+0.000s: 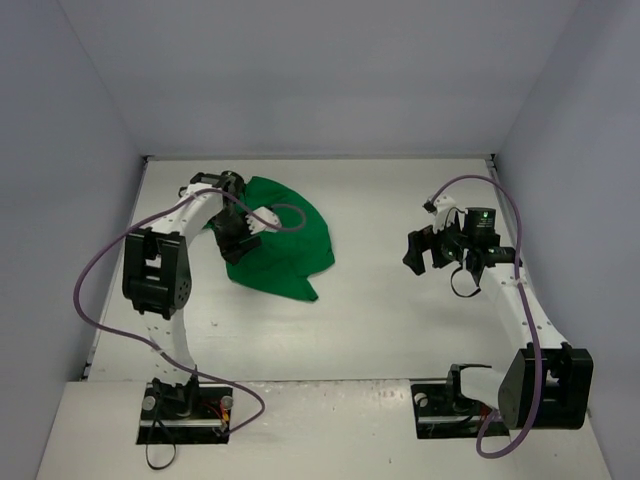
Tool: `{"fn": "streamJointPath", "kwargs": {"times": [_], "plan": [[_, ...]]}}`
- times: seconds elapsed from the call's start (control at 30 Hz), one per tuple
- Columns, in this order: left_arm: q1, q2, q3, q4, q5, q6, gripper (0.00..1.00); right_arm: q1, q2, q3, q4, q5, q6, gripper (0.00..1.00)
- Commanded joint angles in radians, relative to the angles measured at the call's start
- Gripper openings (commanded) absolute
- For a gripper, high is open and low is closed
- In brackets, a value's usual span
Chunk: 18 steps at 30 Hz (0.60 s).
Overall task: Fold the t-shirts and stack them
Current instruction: Flatten out the tshirt
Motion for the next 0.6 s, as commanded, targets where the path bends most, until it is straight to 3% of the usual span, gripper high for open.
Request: {"fn": "streamJointPath", "kwargs": {"times": [0.0,0.23,0.57], "plan": [[0.042,-0.153,-0.084,-0.037,-0.045,0.248,0.52,0.005,0.006,0.021,0.023,-0.004,0.008,0.96],[0.027,-0.210,-0.139,-0.035,0.046,0.253,0.58,0.005,0.027,0.024,0.024,-0.004,0.011,0.96],[-0.084,-0.136,0.040,-0.041,0.339,0.034,0.57,0.005,0.033,0.025,0.023,-0.001,0.011,0.96]]}}
